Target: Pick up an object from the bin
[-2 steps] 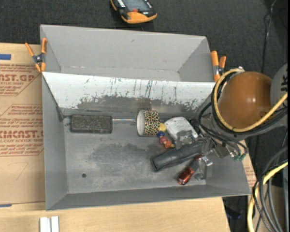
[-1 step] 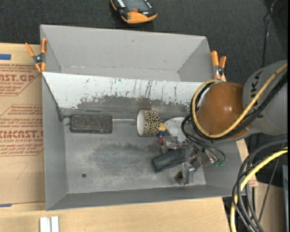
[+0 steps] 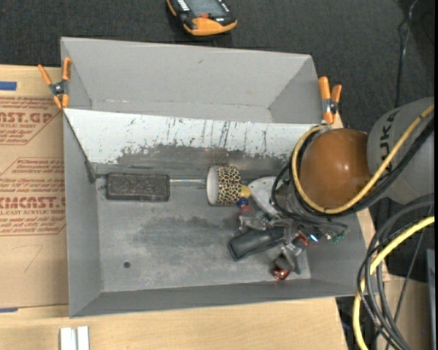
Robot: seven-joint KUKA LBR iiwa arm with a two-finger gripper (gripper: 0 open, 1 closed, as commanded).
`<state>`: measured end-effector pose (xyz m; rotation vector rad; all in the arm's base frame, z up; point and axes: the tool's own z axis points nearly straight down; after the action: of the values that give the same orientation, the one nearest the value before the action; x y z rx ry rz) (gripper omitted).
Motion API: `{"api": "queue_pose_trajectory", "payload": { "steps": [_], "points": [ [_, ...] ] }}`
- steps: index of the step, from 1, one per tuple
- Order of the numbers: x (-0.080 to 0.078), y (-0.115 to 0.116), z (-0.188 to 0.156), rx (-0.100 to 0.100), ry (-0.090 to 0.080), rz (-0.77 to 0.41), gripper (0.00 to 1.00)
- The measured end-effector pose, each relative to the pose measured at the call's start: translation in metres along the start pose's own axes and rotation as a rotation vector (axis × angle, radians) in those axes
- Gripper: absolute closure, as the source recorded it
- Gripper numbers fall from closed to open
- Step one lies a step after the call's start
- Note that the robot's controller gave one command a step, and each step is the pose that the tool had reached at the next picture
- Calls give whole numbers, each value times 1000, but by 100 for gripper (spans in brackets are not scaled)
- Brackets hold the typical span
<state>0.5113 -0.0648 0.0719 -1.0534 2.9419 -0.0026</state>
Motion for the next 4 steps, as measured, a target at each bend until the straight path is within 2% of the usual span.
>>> {"api": "queue_pose_trajectory", "payload": {
  "steps": [1,3,4],
  "points": [
    [6,5,-2,0,-1,358,100],
    [6,6,-4,1,-2,357,100],
    [5,7,-19,-1,-3,356,100]
  ]
}}
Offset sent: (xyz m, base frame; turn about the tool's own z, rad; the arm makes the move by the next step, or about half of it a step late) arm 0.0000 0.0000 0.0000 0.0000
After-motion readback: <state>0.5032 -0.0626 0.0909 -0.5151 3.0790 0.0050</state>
